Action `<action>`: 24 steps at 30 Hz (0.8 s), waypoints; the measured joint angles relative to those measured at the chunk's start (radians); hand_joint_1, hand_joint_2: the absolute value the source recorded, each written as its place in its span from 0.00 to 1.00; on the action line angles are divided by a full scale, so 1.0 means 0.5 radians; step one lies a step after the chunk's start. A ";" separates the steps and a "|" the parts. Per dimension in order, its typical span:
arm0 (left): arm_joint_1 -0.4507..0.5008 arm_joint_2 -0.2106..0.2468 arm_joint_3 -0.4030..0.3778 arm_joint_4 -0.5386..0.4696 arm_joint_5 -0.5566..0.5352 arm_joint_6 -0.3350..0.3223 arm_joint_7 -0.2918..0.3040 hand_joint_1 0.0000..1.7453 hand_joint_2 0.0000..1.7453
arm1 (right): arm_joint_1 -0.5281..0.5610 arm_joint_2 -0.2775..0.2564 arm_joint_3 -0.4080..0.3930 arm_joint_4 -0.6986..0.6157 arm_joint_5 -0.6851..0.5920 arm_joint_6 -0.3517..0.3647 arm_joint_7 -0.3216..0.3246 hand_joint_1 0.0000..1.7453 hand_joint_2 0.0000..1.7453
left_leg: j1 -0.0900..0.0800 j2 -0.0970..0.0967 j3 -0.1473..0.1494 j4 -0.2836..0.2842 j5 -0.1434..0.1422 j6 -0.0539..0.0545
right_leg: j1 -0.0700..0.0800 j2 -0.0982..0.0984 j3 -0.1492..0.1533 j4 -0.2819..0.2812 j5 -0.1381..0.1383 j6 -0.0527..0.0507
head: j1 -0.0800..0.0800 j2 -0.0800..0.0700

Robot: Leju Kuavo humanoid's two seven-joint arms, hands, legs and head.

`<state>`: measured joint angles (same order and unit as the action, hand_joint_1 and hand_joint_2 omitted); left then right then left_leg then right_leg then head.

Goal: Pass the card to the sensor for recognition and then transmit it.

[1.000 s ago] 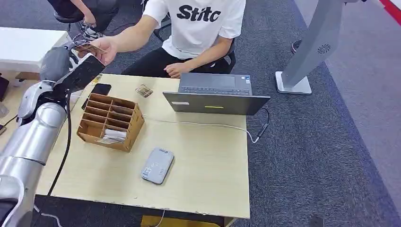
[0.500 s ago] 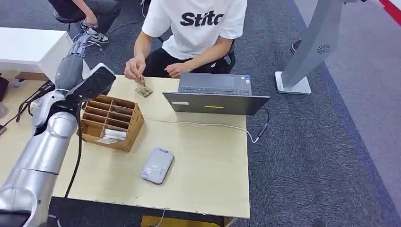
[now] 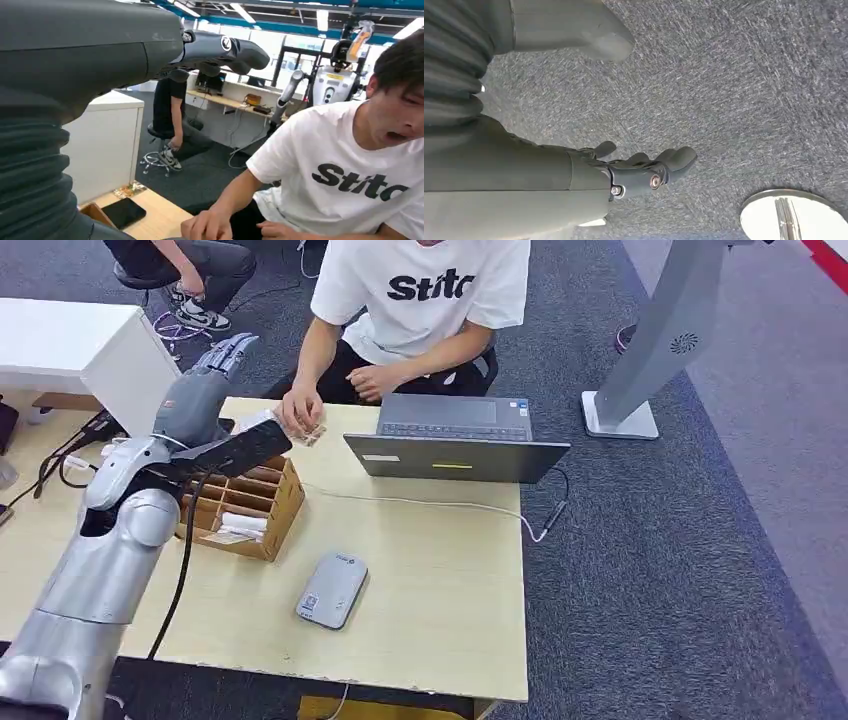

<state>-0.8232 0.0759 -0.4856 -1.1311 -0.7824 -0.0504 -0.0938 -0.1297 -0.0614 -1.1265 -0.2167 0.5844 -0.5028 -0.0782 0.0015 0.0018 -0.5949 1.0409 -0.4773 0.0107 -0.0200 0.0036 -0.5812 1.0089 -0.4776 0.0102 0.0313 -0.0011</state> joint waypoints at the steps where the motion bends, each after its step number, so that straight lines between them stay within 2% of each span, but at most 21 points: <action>1: 0.002 0.009 -0.012 -0.020 0.000 -0.006 0.001 0.00 1.00 | 0.001 0.000 -0.004 0.000 0.000 0.000 0.000 0.00 1.00 | 0.000 0.000 0.000 0.000 0.000 0.000 | 0.000 0.000 0.000 0.000 0.000 0.000 | 0.001 0.000; 5: 0.009 0.048 -0.062 -0.084 0.000 -0.035 0.002 0.00 1.00 | 0.003 0.001 -0.011 0.000 -0.002 -0.001 0.000 0.00 1.00 | 0.000 0.000 0.000 0.000 0.000 0.000 | 0.000 0.000 0.000 0.000 0.000 0.000 | 0.001 0.000; 10: 0.067 0.180 -0.144 -0.251 0.034 -0.114 0.002 0.00 1.00 | 0.014 0.003 -0.025 0.000 -0.018 -0.006 0.000 0.00 1.00 | 0.000 0.002 0.000 -0.001 0.000 0.000 | 0.000 0.001 0.000 0.000 0.000 0.000 | 0.001 0.000; 19: 0.185 0.404 -0.229 -0.466 0.065 -0.165 0.001 0.00 1.00 | 0.021 0.006 -0.036 -0.001 -0.033 -0.008 -0.006 0.00 1.00 | 0.000 0.003 0.000 -0.001 0.000 0.000 | 0.000 0.002 0.000 0.000 0.000 0.000 | 0.000 0.000; 24: 0.293 0.601 -0.240 -0.602 0.176 -0.205 0.002 0.00 1.00 | 0.028 0.009 -0.066 -0.001 -0.056 -0.009 -0.002 0.00 1.00 | 0.000 0.005 0.001 -0.002 -0.001 -0.001 | 0.000 0.004 -0.001 0.000 -0.001 0.000 | 0.002 0.000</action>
<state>-0.6766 0.3766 -0.6058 -1.4321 -0.6946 -0.1530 -0.0927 -0.1156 -0.0568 -1.1597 -0.2171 0.5562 -0.5074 -0.0790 0.0016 0.0042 -0.5945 1.0399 -0.4777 0.0102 -0.0199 0.0058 -0.5815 1.0090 -0.4779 0.0100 0.0324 -0.0011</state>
